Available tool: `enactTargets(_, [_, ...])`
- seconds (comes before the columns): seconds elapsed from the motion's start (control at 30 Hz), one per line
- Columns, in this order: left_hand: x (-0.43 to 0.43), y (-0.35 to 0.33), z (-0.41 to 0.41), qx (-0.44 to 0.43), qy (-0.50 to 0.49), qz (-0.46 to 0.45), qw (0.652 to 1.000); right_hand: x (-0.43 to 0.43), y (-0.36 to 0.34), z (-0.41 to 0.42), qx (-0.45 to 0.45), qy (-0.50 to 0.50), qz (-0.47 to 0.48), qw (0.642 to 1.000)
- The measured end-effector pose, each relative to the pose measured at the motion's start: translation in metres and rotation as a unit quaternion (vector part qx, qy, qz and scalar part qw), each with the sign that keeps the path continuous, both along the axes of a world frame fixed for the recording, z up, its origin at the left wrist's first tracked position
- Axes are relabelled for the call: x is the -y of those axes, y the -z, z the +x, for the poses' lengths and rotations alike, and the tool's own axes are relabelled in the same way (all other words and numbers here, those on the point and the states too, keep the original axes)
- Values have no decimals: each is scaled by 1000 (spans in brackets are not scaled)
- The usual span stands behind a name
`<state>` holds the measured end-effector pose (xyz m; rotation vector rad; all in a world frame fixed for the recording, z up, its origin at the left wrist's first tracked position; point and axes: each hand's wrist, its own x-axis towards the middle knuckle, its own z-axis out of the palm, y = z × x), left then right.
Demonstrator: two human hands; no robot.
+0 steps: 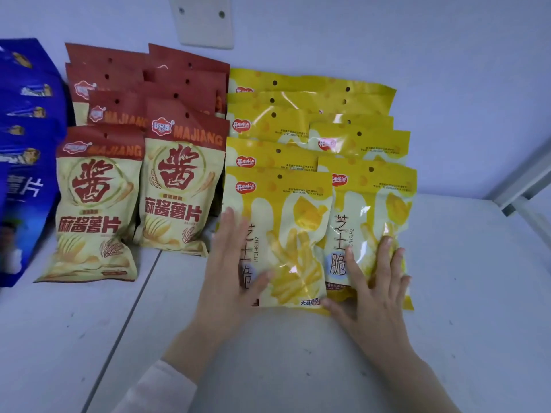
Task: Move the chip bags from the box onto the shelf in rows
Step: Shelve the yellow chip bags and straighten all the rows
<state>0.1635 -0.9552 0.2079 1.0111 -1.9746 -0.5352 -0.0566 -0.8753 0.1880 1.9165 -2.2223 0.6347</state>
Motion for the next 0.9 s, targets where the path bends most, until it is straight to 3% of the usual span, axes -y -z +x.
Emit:
enactTargets(0.1, [16, -10, -4, -177, -41, 222, 958, 2, -1, 2, 4, 5, 1, 1000])
enactTargets(0.17, [32, -16, -8, -227, -40, 278, 932, 2, 0, 2, 2, 3, -1, 1000])
enactTargets(0.53, [82, -43, -21, -226, -79, 299, 924, 6, 3, 2, -7, 1, -17, 1000])
enactTargets(0.73, [91, -54, -28, -187, -25, 321, 928, 10, 3, 4, -10, 12, -29, 999])
enactTargets(0.9, [126, -61, -28, -232, -55, 347, 907, 12, 3, 6, -10, 15, -39, 999])
